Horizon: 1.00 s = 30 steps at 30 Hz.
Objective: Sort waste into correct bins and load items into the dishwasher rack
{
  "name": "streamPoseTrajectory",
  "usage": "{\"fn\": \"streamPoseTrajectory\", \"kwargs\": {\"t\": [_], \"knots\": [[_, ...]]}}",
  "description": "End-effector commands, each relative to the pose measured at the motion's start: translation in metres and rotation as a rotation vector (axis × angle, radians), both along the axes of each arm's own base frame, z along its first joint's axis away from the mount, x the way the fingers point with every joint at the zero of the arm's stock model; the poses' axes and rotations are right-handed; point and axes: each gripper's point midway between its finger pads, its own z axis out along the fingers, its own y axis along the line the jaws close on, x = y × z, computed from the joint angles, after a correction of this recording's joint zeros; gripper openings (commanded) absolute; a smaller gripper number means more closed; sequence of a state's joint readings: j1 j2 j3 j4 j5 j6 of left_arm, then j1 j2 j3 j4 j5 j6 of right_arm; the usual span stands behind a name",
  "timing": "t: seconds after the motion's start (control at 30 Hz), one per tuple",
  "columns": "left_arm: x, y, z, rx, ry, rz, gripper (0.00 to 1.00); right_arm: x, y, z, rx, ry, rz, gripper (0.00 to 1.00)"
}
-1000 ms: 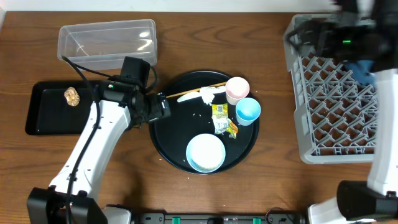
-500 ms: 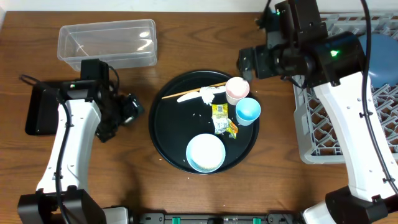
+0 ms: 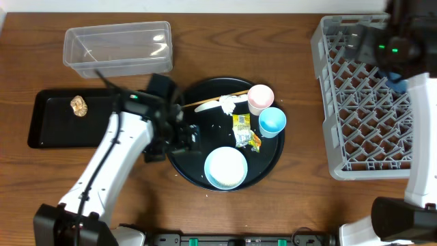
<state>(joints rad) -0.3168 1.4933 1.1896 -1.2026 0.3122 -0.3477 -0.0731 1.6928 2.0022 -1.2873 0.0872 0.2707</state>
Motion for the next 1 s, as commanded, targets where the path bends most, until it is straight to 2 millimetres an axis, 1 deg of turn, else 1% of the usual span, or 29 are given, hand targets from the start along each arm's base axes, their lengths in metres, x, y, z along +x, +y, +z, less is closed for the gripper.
{"fn": "streamPoseTrajectory", "kwargs": {"t": [0.0, 0.1, 0.2, 0.37, 0.43, 0.5, 0.67, 0.83, 0.97], "knots": [[-0.007, 0.011, -0.008, 0.149, 0.004, 0.023, 0.98, -0.007, -0.019, -0.002, 0.000, 0.014, -0.060, 0.99], [-0.012, 0.014, -0.013, 0.189, 0.014, 0.028, 0.98, -0.008, -0.027, -0.002, 0.000, 0.013, -0.082, 0.99], [-0.019, 0.017, -0.020, 0.200, 0.036, 0.019, 0.98, -0.008, -0.028, -0.002, 0.000, 0.013, -0.083, 0.99], [-0.039, 0.025, -0.041, 0.225, 0.102, 0.006, 0.98, -0.008, -0.027, -0.002, 0.000, 0.013, -0.082, 0.99], [-0.043, 0.025, -0.049, 0.223, 0.112, 0.006, 0.98, -0.008, -0.027, -0.002, 0.000, 0.013, -0.082, 0.99], [-0.041, 0.019, -0.052, 0.185, 0.100, -0.007, 0.98, -0.008, -0.027, -0.002, 0.000, 0.013, -0.082, 0.99], [-0.025, -0.008, -0.051, 0.039, 0.034, -0.036, 0.98, -0.008, -0.027, -0.002, 0.000, 0.013, -0.082, 0.99], [-0.019, -0.014, -0.051, 0.009, 0.008, -0.042, 0.98, -0.008, -0.027, -0.002, 0.000, 0.013, -0.082, 0.99], [-0.013, -0.019, -0.057, -0.006, -0.029, -0.055, 0.98, -0.008, -0.027, -0.002, 0.000, 0.013, -0.082, 0.99]]}}
